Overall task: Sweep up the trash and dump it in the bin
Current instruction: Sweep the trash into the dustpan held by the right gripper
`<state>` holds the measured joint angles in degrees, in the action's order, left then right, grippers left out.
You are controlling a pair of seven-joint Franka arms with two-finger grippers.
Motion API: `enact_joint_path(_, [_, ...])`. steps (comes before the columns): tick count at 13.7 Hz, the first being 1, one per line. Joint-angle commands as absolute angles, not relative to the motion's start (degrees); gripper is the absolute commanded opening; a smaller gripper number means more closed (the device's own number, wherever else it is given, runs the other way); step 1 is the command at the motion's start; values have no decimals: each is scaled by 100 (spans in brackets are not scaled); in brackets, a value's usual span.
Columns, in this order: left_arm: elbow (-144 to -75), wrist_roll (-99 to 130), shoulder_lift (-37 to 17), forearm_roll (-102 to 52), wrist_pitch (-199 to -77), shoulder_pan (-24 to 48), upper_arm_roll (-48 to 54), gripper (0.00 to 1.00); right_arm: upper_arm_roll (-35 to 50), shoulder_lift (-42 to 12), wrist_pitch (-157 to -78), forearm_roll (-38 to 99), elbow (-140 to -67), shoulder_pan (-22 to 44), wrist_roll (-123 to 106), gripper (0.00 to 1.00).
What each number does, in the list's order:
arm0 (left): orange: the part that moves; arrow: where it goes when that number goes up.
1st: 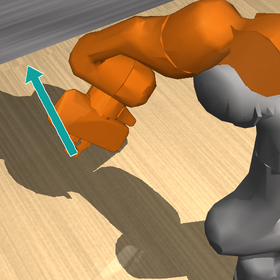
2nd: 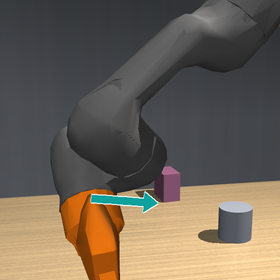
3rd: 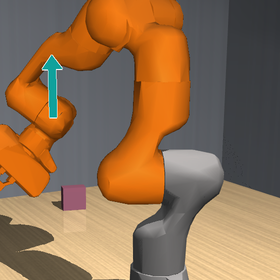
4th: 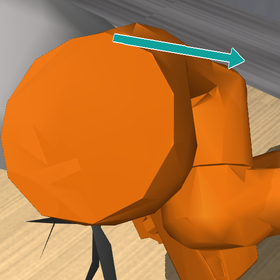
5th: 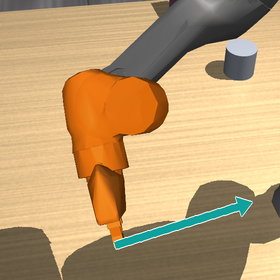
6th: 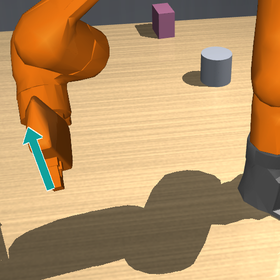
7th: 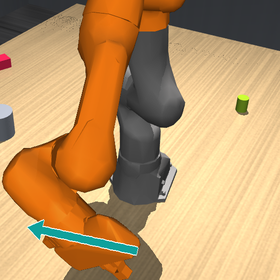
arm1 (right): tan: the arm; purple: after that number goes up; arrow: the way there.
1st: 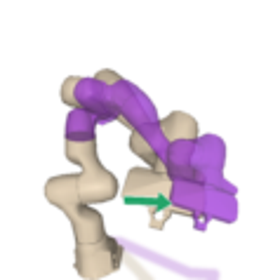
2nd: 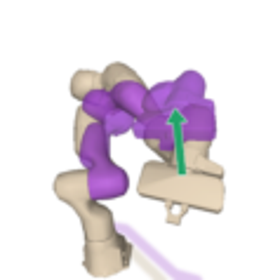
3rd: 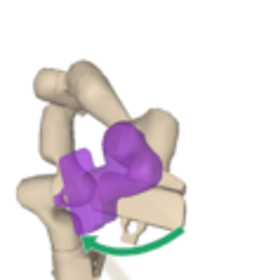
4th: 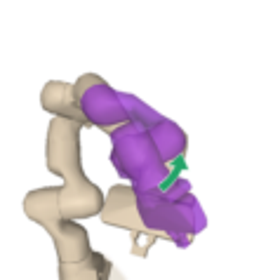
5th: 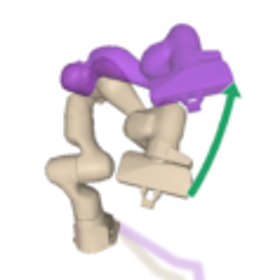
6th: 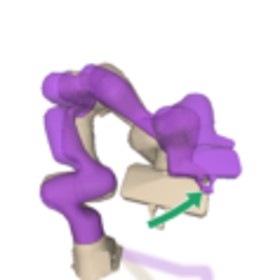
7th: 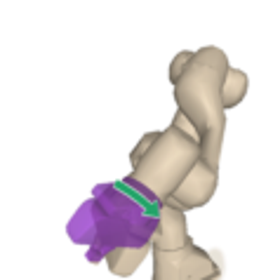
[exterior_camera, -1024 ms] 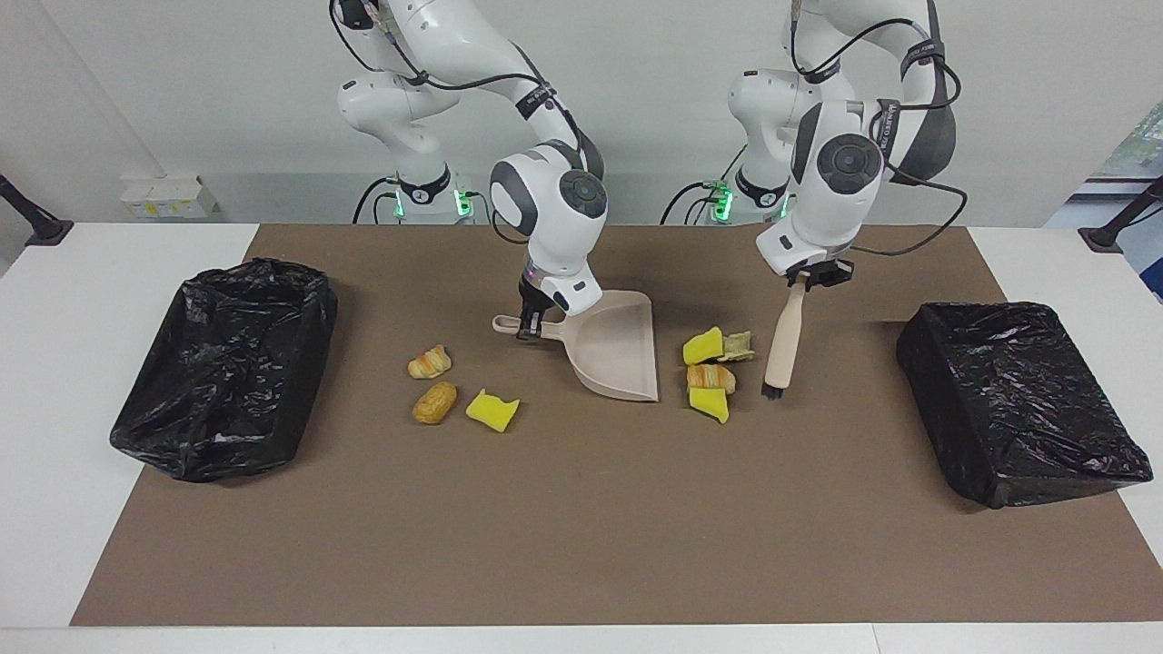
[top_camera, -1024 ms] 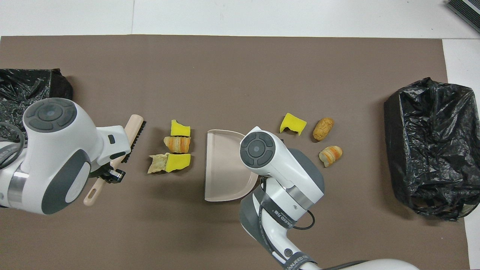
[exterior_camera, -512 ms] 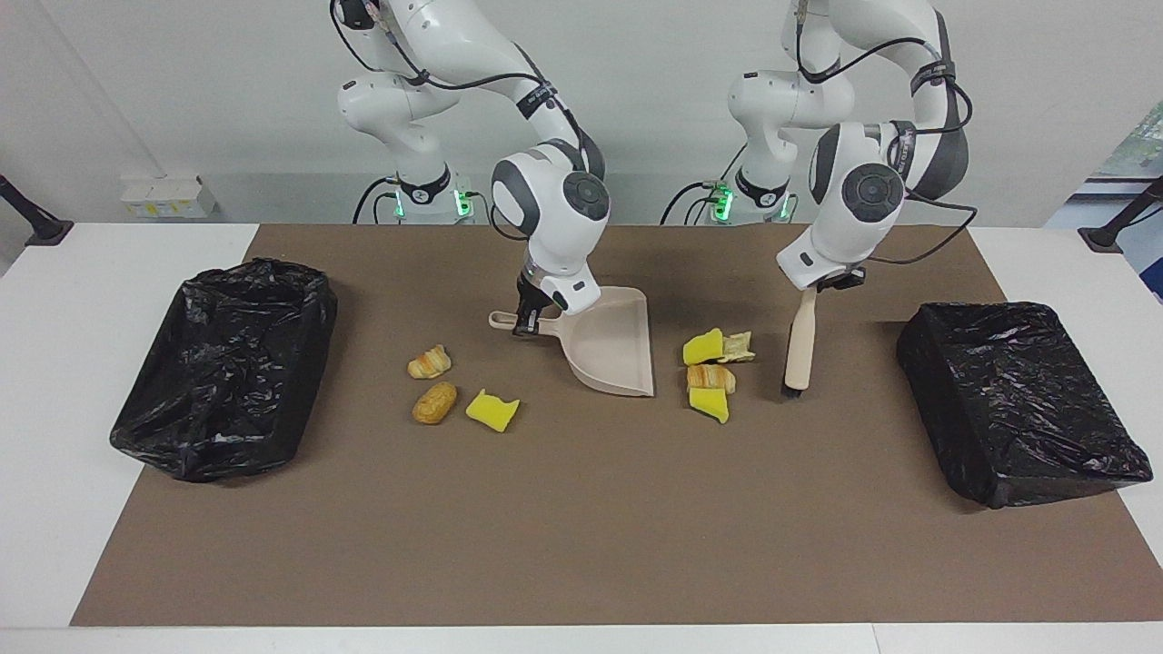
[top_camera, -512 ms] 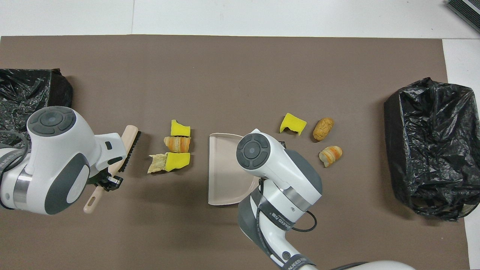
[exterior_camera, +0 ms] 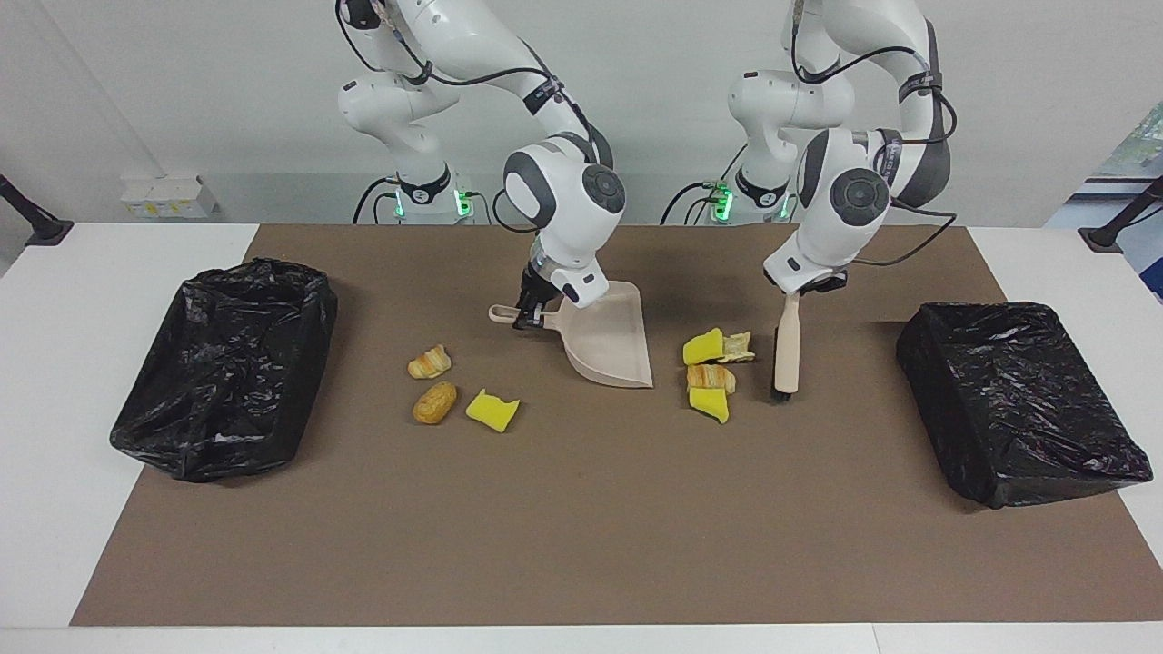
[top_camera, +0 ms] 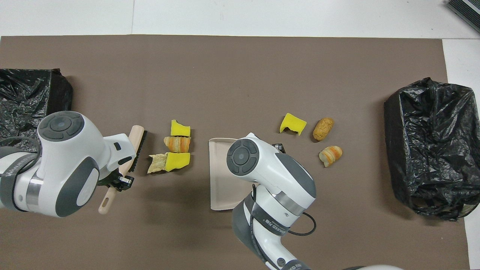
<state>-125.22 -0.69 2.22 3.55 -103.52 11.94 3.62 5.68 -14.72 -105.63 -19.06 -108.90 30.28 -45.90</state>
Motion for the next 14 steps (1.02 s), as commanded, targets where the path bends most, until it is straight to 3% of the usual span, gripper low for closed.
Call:
enact_joint_path(1, [-12665,193,281,159,-10538,1493,308,0,598,-1503,-10415,-2030,-10811,2997,-4737,0])
enact_joint_path(14, [-12824,2362,650,-677,-10283,3804,334,0,598,-1529,-10424,-2030,-10846,2962,-4658,0])
